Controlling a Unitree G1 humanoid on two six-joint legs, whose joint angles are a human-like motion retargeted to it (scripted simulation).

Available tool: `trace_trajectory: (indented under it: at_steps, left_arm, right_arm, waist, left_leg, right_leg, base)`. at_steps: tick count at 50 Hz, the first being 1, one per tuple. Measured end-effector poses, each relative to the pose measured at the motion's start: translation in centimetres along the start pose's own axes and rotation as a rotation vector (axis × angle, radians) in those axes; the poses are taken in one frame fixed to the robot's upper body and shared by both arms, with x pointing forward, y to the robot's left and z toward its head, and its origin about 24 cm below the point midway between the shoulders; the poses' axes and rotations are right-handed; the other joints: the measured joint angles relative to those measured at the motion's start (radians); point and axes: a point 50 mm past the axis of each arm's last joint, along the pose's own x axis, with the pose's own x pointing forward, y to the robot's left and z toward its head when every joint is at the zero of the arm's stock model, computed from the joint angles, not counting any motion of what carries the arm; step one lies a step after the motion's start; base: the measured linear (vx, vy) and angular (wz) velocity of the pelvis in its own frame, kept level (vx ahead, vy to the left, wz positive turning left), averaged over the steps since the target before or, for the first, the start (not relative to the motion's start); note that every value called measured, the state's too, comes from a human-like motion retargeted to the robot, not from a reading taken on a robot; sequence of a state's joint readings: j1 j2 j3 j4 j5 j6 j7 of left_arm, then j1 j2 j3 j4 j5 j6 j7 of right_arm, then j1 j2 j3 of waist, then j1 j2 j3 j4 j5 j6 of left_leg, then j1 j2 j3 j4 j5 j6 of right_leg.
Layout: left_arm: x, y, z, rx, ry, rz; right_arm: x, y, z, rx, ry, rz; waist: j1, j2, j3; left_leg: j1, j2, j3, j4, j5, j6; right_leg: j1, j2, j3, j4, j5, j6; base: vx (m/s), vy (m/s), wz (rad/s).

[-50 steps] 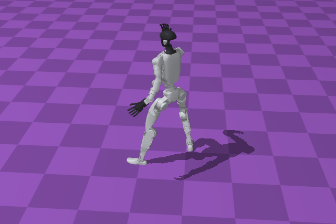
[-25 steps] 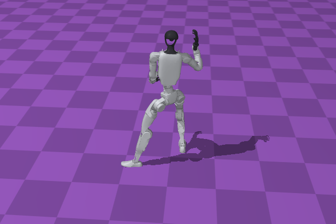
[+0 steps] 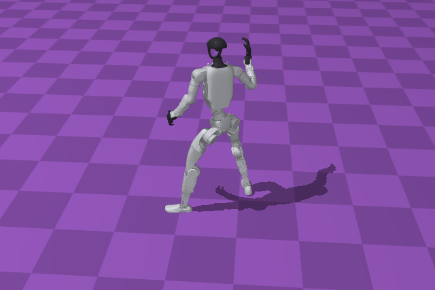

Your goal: Kungfu

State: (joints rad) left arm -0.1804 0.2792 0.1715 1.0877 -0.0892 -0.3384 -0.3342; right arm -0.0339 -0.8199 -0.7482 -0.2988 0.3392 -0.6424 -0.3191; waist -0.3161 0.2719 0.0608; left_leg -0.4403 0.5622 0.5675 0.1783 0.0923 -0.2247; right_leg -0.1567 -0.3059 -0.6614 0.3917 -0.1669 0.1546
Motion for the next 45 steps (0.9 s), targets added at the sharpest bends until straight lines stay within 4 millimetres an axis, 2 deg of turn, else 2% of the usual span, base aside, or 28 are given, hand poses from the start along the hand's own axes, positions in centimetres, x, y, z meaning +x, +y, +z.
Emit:
trace_trajectory:
  at_steps: [2,4,5,7,8,10,12,13,15,17,18,20,22,23,25,27,28,30,32,33,35,37,38,40,42,45]
  left_arm:
    - [-1.3,1.4,-1.7,0.084,0.095,0.038]
    - [-2.7,2.7,-3.6,0.177,0.206,0.082]
    - [-3.5,3.3,-4.5,0.227,0.266,0.107]
    - [-4.9,4.0,-6.3,0.326,0.383,0.154]
    - [-5.4,4.3,-7.1,0.376,0.439,0.175]
    - [-6.6,4.6,-8.5,0.463,0.542,0.198]
    - [-7.9,4.4,-10.2,0.541,0.655,0.166]
    - [-8.8,4.3,-11.3,0.586,0.721,0.132]
    - [-11.4,3.9,-13.7,0.675,0.88,0.04]
    - [-15.6,3.6,-16.7,0.7,1.072,-0.055]
    - [-18.4,3.4,-18.2,0.673,1.181,-0.098]
    - [-24.8,1.8,-20.9,0.57,1.419,-0.207]
    - [-31.5,-0.5,-22.5,0.477,1.639,-0.36]
    - [-34.4,-1.8,-22.9,0.438,1.725,-0.44]
    - [-39.0,-4.6,-23.1,0.366,1.829,-0.588]
    - [-41.6,-7.1,-23.0,0.296,1.854,-0.717]
    - [-42.3,-8.2,-23.0,0.261,1.851,-0.774]
    - [-42.7,-10.1,-22.9,0.192,1.834,-0.868]
    - [-42.0,-11.4,-22.9,0.122,1.807,-0.969]
    - [-41.8,-12.0,-22.8,0.088,1.799,-1.034]
    - [-40.0,-12.3,-22.7,0.041,1.771,-1.14]
    - [-36.6,-11.2,-23.0,0.093,1.713,-1.125]
    - [-34.8,-10.4,-23.1,0.137,1.672,-1.077]
    - [-31.3,-8.4,-23.1,0.228,1.575,-0.962]
    - [-28.7,-6.3,-22.8,0.315,1.49,-0.871]
    - [-26.5,-3.2,-22.0,0.437,1.455,-0.81]
  right_arm:
    - [-2.6,0.4,-2.9,-0.021,0.19,0.054]
    - [-6.9,1.3,-6.0,0.007,0.425,0.127]
    - [-9.5,2.0,-7.3,0.037,0.552,0.17]
    - [-16.2,3.3,-9.4,0.112,0.855,0.206]
    - [-19.8,4.1,-9.8,0.16,1.004,0.21]
    - [-26.6,5.9,-9.4,0.273,1.285,0.176]
    - [-31.7,8.1,-7.9,0.407,1.498,0.077]
    - [-33.4,9.5,-7.2,0.482,1.573,0.013]
    - [-35.1,13.4,-6.2,0.653,1.664,-0.1]
    - [-33.0,18.8,-7.0,0.913,1.627,-0.113]
    - [-30.7,21.5,-7.5,1.068,1.564,-0.069]
    - [-24.7,27.1,-7.3,1.359,1.368,0.101]
    - [-17.1,31.8,-5.1,1.587,1.1,0.25]
    - [-13.1,33.1,-3.7,1.693,0.946,0.291]
    - [-5.4,33.7,-0.6,1.875,0.616,0.349]
    - [0.8,32.1,1.9,1.924,0.288,0.438]
    - [3.2,31.2,2.9,1.884,0.144,0.496]
    - [6.2,29.7,4.2,1.713,-0.03,0.591]
    - [7.6,29.4,4.3,1.546,-0.023,0.572]
    - [7.8,29.3,4.1,1.526,0.002,0.516]
    - [7.9,29.1,4.4,1.613,0.021,0.35]
    - [7.3,28.1,4.0,1.774,-0.011,0.147]
    - [6.8,28.0,3.4,1.84,0.02,0.058]
    - [5.7,28.5,2.8,1.898,0.106,-0.017]
    - [4.9,28.3,2.1,1.866,0.134,-0.008]
    - [3.8,27.7,1.1,1.774,0.168,0.026]
  waist:
    - [0.029,-0.008,-0.002]
    - [0.052,-0.017,-0.002]
    - [0.061,-0.022,-0.001]
    - [0.079,-0.025,-0.006]
    - [0.097,-0.023,-0.009]
    - [0.185,-0.023,-0.036]
    - [0.346,-0.036,-0.074]
    - [0.441,-0.048,-0.091]
    - [0.621,-0.085,-0.121]
    - [0.731,-0.136,-0.121]
    - [0.752,-0.154,-0.114]
    - [0.739,-0.175,-0.102]
    - [0.722,-0.194,-0.103]
    - [0.72,-0.207,-0.108]
    - [0.736,-0.239,-0.125]
    - [0.779,-0.266,-0.135]
    - [0.803,-0.274,-0.134]
    - [0.833,-0.292,-0.131]
    - [0.811,-0.31,-0.122]
    - [0.771,-0.329,-0.11]
    - [0.688,-0.34,-0.105]
    - [0.616,-0.289,-0.126]
    - [0.56,-0.265,-0.118]
    - [0.46,-0.215,-0.107]
    - [0.406,-0.171,-0.11]
    - [0.388,-0.139,-0.125]
  left_leg:
    - [-0.037,-0.029,-0.049,0.037,-0.019,0.019]
    - [-0.088,-0.064,-0.113,0.086,-0.043,0.046]
    - [-0.117,-0.083,-0.148,0.116,-0.06,0.067]
    - [-0.213,-0.103,-0.195,0.228,-0.19,0.14]
    - [-0.275,-0.096,-0.217,0.3,-0.262,0.178]
    - [-0.365,-0.063,-0.201,0.375,-0.321,0.237]
    - [-0.413,-0.03,-0.21,0.406,-0.252,0.221]
    - [-0.429,-0.03,-0.228,0.419,-0.199,0.214]
    - [-0.466,-0.046,-0.26,0.47,-0.201,0.233]
    - [-0.478,-0.086,-0.264,0.515,-0.238,0.245]
    - [-0.482,-0.107,-0.265,0.533,-0.254,0.247]
    - [-0.493,-0.158,-0.27,0.572,-0.281,0.247]
    - [-0.51,-0.202,-0.264,0.602,-0.304,0.258]
    - [-0.525,-0.213,-0.26,0.615,-0.311,0.264]
    - [-0.569,-0.209,-0.242,0.647,-0.321,0.287]
    - [-0.609,-0.173,-0.227,0.668,-0.338,0.312]
    - [-0.627,-0.152,-0.237,0.673,-0.348,0.317]
    - [-0.647,-0.117,-0.243,0.677,-0.39,0.333]
    - [-0.614,-0.129,-0.244,0.675,-0.459,0.318]
    - [-0.574,-0.173,-0.227,0.682,-0.497,0.313]
    - [-0.518,-0.219,-0.237,0.638,-0.509,0.273]
    - [-0.5,-0.192,-0.325,0.549,-0.462,0.203]
    - [-0.48,-0.2,-0.372,0.519,-0.44,0.178]
    - [-0.436,-0.224,-0.451,0.446,-0.402,0.133]
    - [-0.378,-0.254,-0.496,0.375,-0.393,0.109]
    - [-0.256,-0.303,-0.507,0.268,-0.385,0.103]
  right_leg:
    - [0.049,0.009,-0.008,-0.053,0.026,0.027]
    - [0.108,0.022,-0.026,-0.1,0.029,0.063]
    - [0.138,0.032,-0.036,-0.121,0.022,0.077]
    - [0.206,0.049,-0.095,-0.171,0.078,0.095]
    - [0.239,0.065,-0.136,-0.197,0.112,0.104]
    - [0.261,0.108,-0.18,-0.227,0.163,0.107]
    - [0.272,0.143,-0.191,-0.232,0.2,0.107]
    - [0.281,0.155,-0.192,-0.228,0.212,0.107]
    - [0.309,0.167,-0.193,-0.222,0.239,0.107]
    - [0.328,0.154,-0.172,-0.217,0.265,0.107]
    - [0.34,0.145,-0.161,-0.218,0.275,0.107]
    - [0.371,0.122,-0.166,-0.227,0.287,0.107]
    - [0.394,0.09,-0.207,-0.235,0.304,0.107]
    - [0.394,0.08,-0.22,-0.238,0.315,0.107]
    - [0.367,0.069,-0.223,-0.245,0.346,0.107]
    - [0.32,0.084,-0.176,-0.262,0.407,0.107]
    - [0.298,0.102,-0.143,-0.274,0.45,0.107]
    - [0.264,0.131,-0.084,-0.294,0.565,0.107]
    - [0.262,0.111,-0.032,-0.273,0.685,0.107]
    - [0.259,0.049,0.007,-0.187,0.689,0.107]
    - [0.233,0.059,0.148,-0.114,0.691,0.107]
    - [0.23,0.264,0.335,-0.206,0.655,0.107]
    - [0.22,0.341,0.394,-0.158,0.574,0.107]
    - [0.183,0.444,0.402,-0.059,0.474,0.107]
    - [0.133,0.493,0.38,0.034,0.419,0.107]
    - [0.059,0.498,0.389,0.153,0.339,0.107]
  base:
    - [0.29,0.57,1.19]
    - [0.19,0.4,1.61]
    - [0.18,0.45,2.11]
    - [0.17,0.51,2.54]
    - [0.09,0.37,2.44]
    - [0.03,0.19,1.77]
    - [0.13,0.17,0.8]
    - [0.23,0.11,0.67]
    - [0.27,-0.06,0.89]
    - [0.28,-0.04,1.02]
    - [0.38,0.22,1.05]
    - [0.4,0.38,1.11]
    - [0.47,0.38,0.86]
    - [0.5,0.27,0.45]
    - [0.43,0.13,-0.1]
    - [0.46,0.14,-0.87]
    - [0.26,0.02,-1.13]
    - [0.21,-0.01,-0.96]
    - [0.39,0.11,0.19]
    - [0.53,0.2,1.07]
    - [0.56,0.14,0.94]
    - [0.46,-0.15,0.79]
    - [0.46,-0.32,1.7]
    - [0.49,-0.27,2.07]
    - [0.59,0.09,1.64]
    - [0.62,0.31,1.03]
